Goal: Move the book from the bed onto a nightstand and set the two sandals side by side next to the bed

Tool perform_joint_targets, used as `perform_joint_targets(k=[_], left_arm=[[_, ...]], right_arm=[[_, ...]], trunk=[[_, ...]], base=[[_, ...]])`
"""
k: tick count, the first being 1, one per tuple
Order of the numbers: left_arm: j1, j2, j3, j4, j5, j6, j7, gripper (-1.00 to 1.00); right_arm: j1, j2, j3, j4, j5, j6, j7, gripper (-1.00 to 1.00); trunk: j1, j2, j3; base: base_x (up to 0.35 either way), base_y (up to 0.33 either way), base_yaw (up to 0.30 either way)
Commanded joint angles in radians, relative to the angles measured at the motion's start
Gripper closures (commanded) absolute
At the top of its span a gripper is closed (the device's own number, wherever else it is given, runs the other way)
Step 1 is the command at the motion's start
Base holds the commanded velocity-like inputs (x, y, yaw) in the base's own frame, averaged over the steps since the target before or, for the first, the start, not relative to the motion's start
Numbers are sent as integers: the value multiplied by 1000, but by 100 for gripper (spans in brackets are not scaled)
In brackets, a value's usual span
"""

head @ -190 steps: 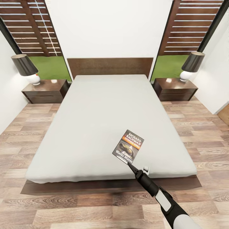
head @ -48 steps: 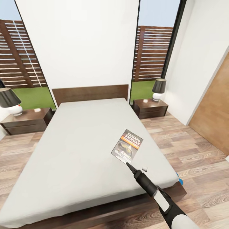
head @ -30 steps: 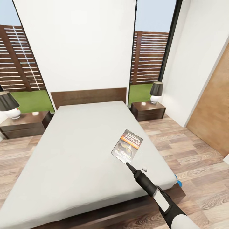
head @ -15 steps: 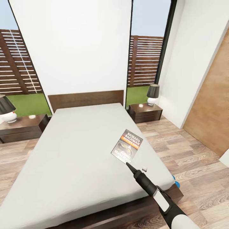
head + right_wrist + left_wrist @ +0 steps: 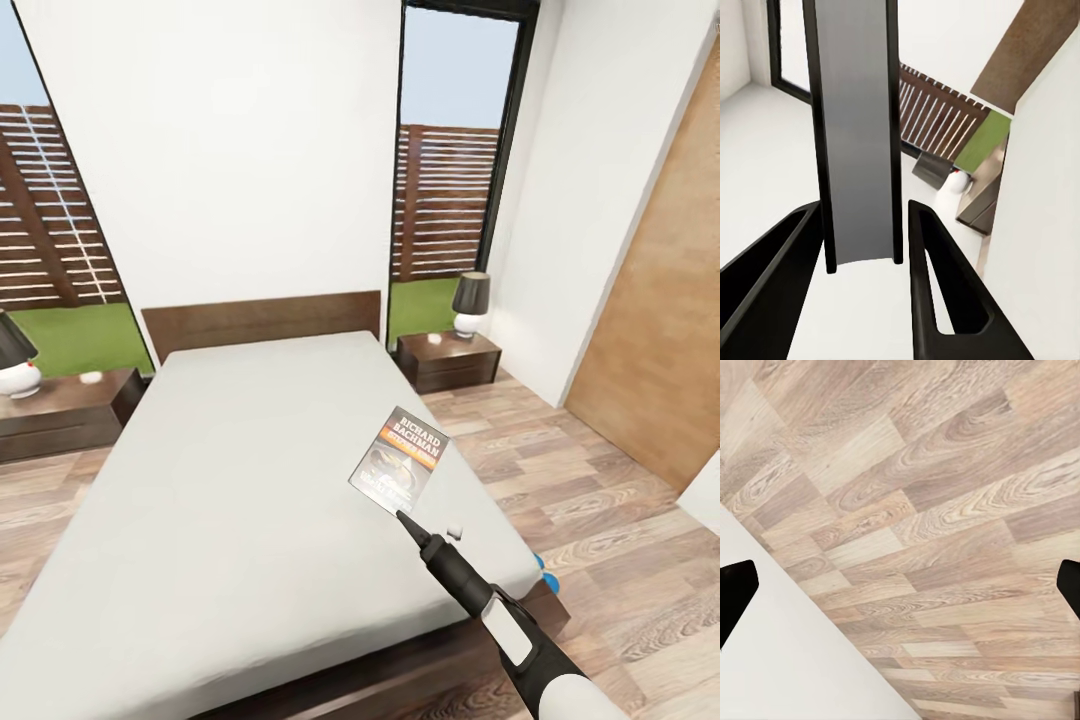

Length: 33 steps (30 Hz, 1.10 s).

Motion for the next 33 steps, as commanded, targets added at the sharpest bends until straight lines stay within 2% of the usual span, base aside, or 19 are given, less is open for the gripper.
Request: perform_joint_targets(k=[1, 33], left_arm=[[0, 0, -9, -1, 10, -3, 2, -100], [0, 0, -9, -1, 10, -3, 2, -100]], right_arm=[[-1, 0, 0, 1, -7, 10, 2, 100], [-1, 5, 1, 1, -6, 8, 2, 100]], trunk=[[1, -2, 0], [1, -2, 51]], base=[[0, 0, -78], [0, 0, -69]])
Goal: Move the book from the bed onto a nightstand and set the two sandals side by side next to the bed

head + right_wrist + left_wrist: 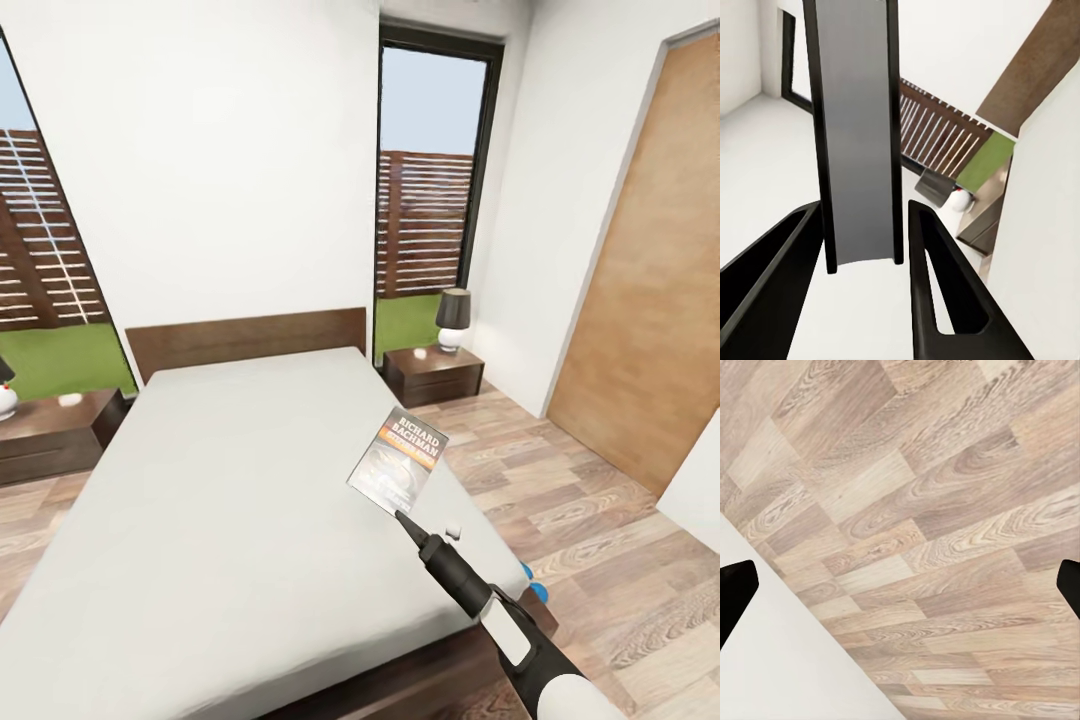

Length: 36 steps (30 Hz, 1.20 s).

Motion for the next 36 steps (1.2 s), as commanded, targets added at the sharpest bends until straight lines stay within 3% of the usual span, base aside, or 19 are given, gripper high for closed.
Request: perform_joint_targets(k=[1, 36], left_arm=[[0, 0, -9, -1, 10, -3, 2, -100], [0, 0, -9, -2, 11, -3, 2, -100]], right_arm=[[-1, 0, 0, 1, -7, 10, 2, 100], [-1, 0, 0, 1, -7, 9, 2, 100]], trunk=[[1, -2, 0], [1, -2, 49]], base=[[0, 0, -23], [0, 0, -3]])
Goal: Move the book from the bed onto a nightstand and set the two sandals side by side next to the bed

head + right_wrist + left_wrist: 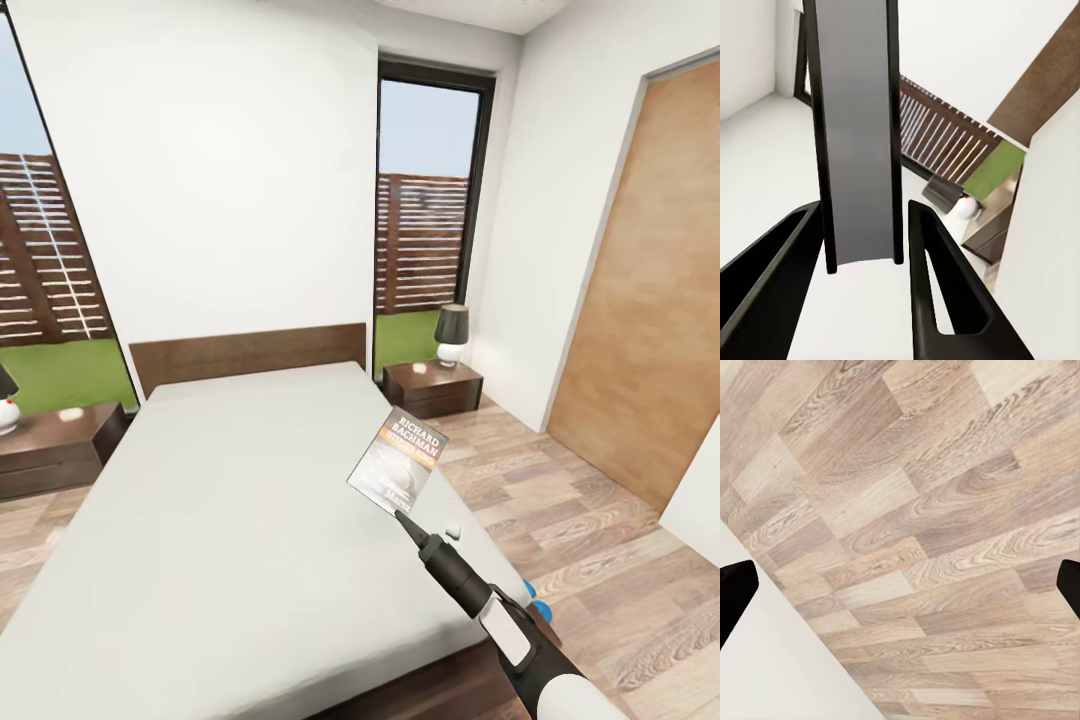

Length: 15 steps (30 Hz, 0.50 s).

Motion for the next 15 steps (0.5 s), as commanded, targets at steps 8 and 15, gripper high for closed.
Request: perform_joint_targets(k=[8, 15], left_arm=[[1, 0, -9, -1, 10, -2, 2, -100], [1, 0, -9, -2, 10, -2, 2, -100]], right_arm=[[-1, 0, 0, 1, -7, 10, 2, 100], [-1, 0, 0, 1, -7, 10, 2, 100]], trunk=[[1, -1, 9], [1, -1, 17]], base=[[0, 0, 0], [0, 0, 0]])
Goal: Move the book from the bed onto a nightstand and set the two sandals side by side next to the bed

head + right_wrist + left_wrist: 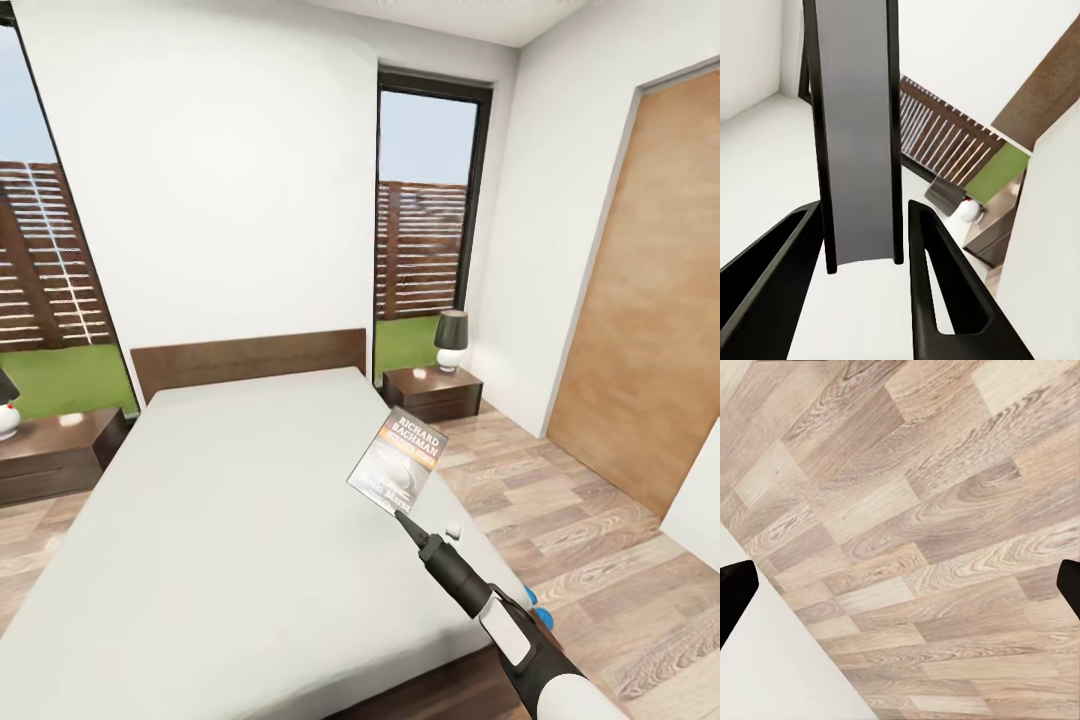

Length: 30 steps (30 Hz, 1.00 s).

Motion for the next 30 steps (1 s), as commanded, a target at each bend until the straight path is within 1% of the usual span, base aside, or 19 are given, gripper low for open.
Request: perform_joint_targets(k=[1, 23, 30], left_arm=[[1, 0, -9, -1, 10, -2, 2, -100], [1, 0, -9, -1, 10, -2, 2, -100], [1, 0, -9, -1, 10, -2, 2, -100]], right_arm=[[0, 0, 0, 1, -7, 10, 2, 100], [0, 0, 0, 1, -7, 10, 2, 100], [0, 0, 0, 1, -7, 9, 2, 100]], trunk=[[0, 0, 1], [0, 0, 26], [0, 0, 30]], base=[[0, 0, 0], [0, 0, 0], [0, 0, 0]])
